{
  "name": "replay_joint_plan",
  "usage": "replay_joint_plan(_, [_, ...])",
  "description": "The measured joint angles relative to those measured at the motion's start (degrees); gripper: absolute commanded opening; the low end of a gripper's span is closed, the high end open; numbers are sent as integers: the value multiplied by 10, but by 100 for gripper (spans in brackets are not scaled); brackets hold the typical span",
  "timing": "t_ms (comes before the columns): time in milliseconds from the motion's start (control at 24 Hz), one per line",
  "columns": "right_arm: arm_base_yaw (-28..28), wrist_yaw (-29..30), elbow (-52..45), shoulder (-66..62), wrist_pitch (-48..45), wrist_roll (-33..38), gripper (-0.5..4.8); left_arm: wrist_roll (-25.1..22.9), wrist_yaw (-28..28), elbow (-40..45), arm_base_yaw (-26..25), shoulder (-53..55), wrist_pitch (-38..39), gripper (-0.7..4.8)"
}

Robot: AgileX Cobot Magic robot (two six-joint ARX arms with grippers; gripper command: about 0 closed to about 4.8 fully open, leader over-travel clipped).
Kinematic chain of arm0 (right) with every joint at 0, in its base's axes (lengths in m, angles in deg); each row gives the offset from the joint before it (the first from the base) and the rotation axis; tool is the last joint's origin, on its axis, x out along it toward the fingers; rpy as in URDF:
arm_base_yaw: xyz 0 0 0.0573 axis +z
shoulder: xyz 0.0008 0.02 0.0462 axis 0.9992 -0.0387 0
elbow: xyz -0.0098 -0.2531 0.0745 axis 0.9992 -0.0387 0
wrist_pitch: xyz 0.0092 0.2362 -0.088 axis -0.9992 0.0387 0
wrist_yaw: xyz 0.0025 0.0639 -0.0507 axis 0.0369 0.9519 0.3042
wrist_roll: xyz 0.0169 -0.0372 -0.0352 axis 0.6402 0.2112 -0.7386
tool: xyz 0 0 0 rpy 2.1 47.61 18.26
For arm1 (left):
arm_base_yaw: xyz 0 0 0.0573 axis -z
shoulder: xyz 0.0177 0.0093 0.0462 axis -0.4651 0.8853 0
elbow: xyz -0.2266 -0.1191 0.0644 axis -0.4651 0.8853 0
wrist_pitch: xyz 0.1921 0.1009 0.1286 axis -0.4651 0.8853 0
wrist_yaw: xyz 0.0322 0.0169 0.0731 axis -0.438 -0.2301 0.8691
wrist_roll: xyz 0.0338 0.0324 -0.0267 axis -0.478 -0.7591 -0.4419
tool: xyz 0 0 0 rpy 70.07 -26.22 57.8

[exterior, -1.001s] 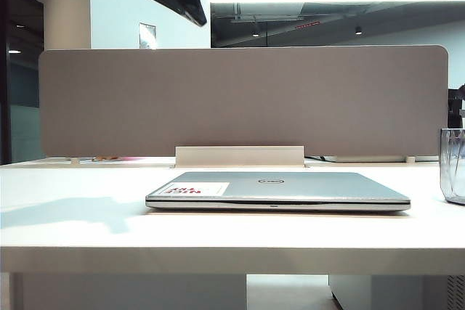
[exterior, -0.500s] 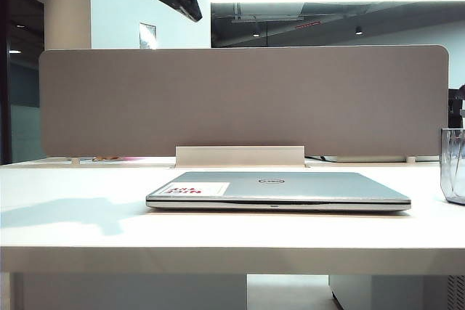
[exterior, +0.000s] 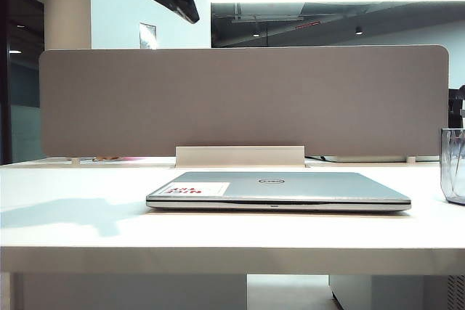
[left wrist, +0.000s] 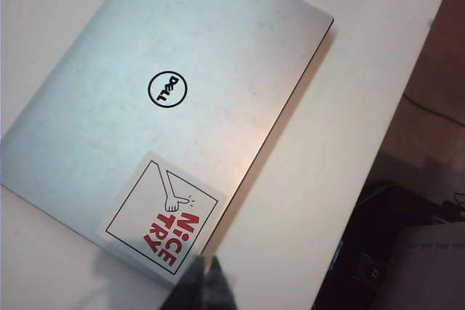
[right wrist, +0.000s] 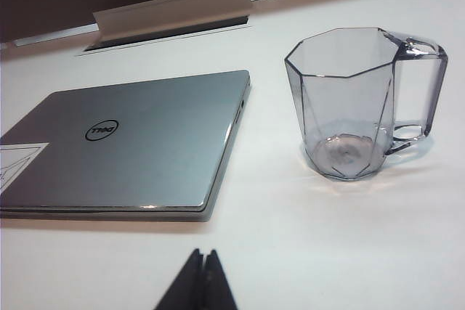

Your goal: Pick up the water cup and place it on the right side of the laptop.

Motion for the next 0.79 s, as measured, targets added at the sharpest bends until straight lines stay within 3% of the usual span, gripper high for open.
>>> replay_joint_plan(542, [0, -60, -21, 0, -56, -12, -1, -9, 12, 0, 0, -24, 4, -5])
replay_joint_plan(792, [0, -54, -21, 0, -46, -15, -1, -9, 14, 0, 0, -49, 13, -5])
